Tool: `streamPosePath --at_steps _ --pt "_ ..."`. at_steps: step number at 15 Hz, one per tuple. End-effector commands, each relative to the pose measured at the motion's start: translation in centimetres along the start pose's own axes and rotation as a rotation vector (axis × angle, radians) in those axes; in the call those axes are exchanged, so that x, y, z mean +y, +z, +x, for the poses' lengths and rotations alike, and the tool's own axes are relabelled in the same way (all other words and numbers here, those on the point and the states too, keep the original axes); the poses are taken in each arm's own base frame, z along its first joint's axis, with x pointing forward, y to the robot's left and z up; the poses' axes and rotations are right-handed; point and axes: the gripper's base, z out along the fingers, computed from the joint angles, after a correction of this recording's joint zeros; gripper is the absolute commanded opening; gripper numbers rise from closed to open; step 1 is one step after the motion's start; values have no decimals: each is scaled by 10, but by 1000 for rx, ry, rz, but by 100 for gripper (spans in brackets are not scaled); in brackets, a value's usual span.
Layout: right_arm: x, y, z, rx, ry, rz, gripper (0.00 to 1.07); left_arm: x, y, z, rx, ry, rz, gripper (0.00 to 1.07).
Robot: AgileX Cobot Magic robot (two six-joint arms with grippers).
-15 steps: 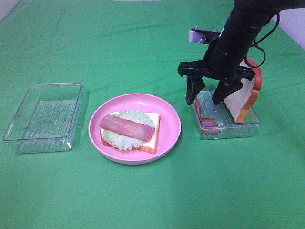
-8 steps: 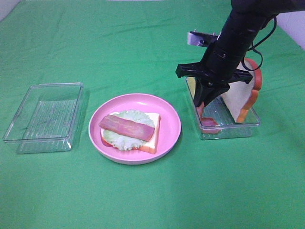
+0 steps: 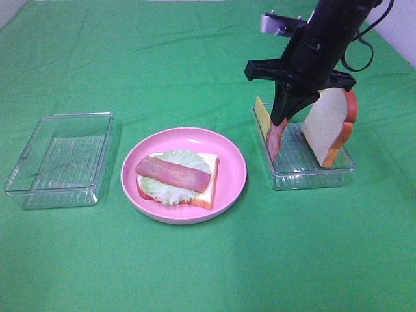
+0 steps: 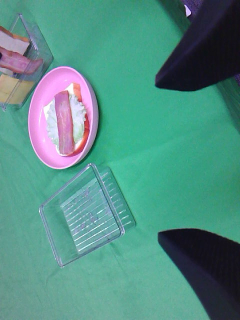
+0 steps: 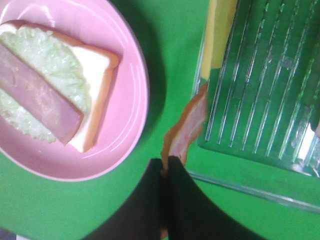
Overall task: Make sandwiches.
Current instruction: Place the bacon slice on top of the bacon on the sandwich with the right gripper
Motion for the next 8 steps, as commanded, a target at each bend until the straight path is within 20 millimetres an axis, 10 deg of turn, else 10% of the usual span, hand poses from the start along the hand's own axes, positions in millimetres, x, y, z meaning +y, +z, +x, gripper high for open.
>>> streamPosePath --at_steps 1,8 --pt "11 -29 13 4 -7 -43 0 -1 -2 1 -27 -3 9 73" --pt "62 -51 19 -86 -139 -428 0 -1 -2 1 -27 -3 9 73"
